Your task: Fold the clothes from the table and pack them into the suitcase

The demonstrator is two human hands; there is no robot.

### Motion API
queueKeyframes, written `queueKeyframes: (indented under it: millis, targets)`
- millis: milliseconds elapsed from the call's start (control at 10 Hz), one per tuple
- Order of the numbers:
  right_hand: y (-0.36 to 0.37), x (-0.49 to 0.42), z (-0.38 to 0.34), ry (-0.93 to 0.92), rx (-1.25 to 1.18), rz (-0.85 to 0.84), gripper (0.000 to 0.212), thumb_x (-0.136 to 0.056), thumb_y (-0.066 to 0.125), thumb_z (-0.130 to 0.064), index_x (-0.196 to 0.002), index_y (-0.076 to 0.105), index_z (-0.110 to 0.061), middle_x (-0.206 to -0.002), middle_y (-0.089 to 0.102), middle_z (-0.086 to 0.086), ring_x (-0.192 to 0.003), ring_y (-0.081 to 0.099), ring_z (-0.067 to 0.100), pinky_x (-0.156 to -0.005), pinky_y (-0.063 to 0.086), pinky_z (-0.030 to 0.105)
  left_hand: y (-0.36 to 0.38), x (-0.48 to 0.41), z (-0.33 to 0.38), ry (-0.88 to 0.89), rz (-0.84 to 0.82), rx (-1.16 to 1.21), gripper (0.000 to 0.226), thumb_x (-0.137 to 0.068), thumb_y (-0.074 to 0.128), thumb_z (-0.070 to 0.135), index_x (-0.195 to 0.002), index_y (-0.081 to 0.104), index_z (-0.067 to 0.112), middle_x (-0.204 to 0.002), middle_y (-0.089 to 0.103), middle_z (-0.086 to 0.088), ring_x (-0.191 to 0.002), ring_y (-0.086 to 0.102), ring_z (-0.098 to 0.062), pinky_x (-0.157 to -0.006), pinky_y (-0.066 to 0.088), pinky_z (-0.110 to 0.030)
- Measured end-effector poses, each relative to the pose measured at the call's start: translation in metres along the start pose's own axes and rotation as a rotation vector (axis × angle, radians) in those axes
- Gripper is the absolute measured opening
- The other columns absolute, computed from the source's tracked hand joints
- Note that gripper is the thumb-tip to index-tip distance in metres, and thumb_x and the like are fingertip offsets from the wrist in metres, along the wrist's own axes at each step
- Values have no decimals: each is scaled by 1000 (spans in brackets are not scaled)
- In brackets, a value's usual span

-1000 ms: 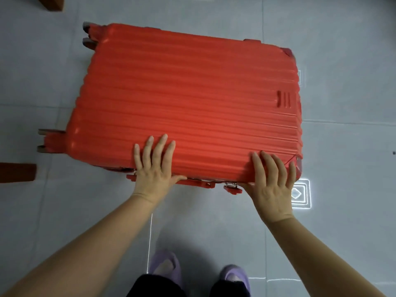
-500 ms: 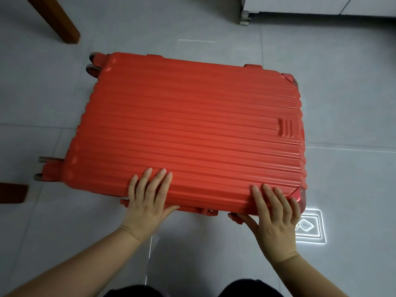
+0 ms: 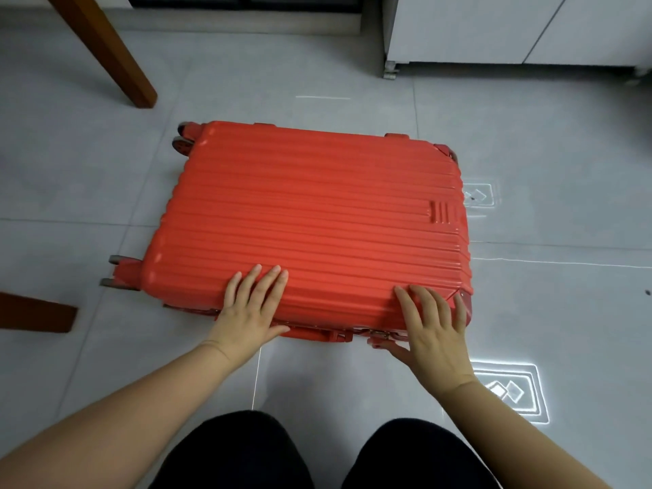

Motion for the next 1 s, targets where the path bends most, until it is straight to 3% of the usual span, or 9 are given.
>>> queueKeyframes:
  millis: [100,200,300,500,600,700,800,900,1000]
  targets:
    - [-10,-5,-3,-131,32,6,78,-72,59,-62,-132,45,-15,-123,51,11,-111,43,30,-112,10,48,-5,-2,-7,9,-41,20,96,-78,40,59,-150,-2,12,-137,37,-9,-123,38,-31,-112,11,-49]
    - [-15,-18,-11,-248,69,-54,97,-53,82,-54,-134,44,-15,-124,55,13,-112,45,31,-106,21,52,-7,-7,-10,36,-88,33,85,-80,36,55,-150,14,13,-132,40,-7,-119,41,-25,-115,0,-47]
    - [-14,-32,-19,-265,110,-160,105,-49,83,-57,-135,40,-16,-128,58,14,-112,58,34,-102,37,55,-14,-16,-10,60,-67,61,69,-79,38,54,-135,37,14,-130,41,-5,-117,42,-25,-115,0,-46]
    - [8,-38,-29,-183,104,-301,104,-50,82,-59,-136,42,-18,-131,56,17,-110,60,39,-88,46,57,-9,-35,0,113,-132,107,68,-80,34,56,-138,36,20,-138,45,-5,-126,36,-28,-112,4,-48]
    - [17,-36,-32,-162,79,-341,105,-49,86,-51,-137,39,-16,-132,55,19,-111,59,41,-88,45,59,-4,-34,3,123,-138,92,66,-80,41,55,-137,37,22,-136,52,-5,-125,40,-29,-110,10,-50]
    - [13,-33,-30,-113,49,-449,106,-47,88,-48,-136,40,-17,-131,56,19,-112,59,39,-90,46,56,-10,-34,4,82,-206,80,89,-60,77,51,-135,38,21,-133,56,-7,-119,54,-34,-109,9,-49]
    - [-18,-20,-28,3,-49,-546,94,-59,86,-44,-137,41,-17,-130,56,18,-114,59,36,-93,46,50,-46,-31,5,26,-316,155,105,-44,90,43,-133,38,21,-127,61,-8,-113,60,-32,-107,10,-48]
    - [-86,-6,-20,154,-187,-621,75,-89,62,-36,-149,23,-17,-151,31,14,-139,31,32,-114,21,43,-103,-21,-17,-67,-406,184,103,-45,91,19,-135,41,22,-124,62,-7,-116,58,-33,-108,6,-47]
    - [-162,-2,-14,173,-218,-645,70,-87,64,-24,-146,28,-15,-147,36,12,-133,38,33,-111,27,42,-165,2,-49,-242,-488,238,97,-43,87,4,-132,53,25,-123,63,-6,-119,54,-35,-110,10,-47]
Point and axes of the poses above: each hand's wrist, its own x-axis away from the middle knuckle, its own y-axis out of the palm, z = x × y, the point moved 10 cm from there along -x, towards the middle knuckle
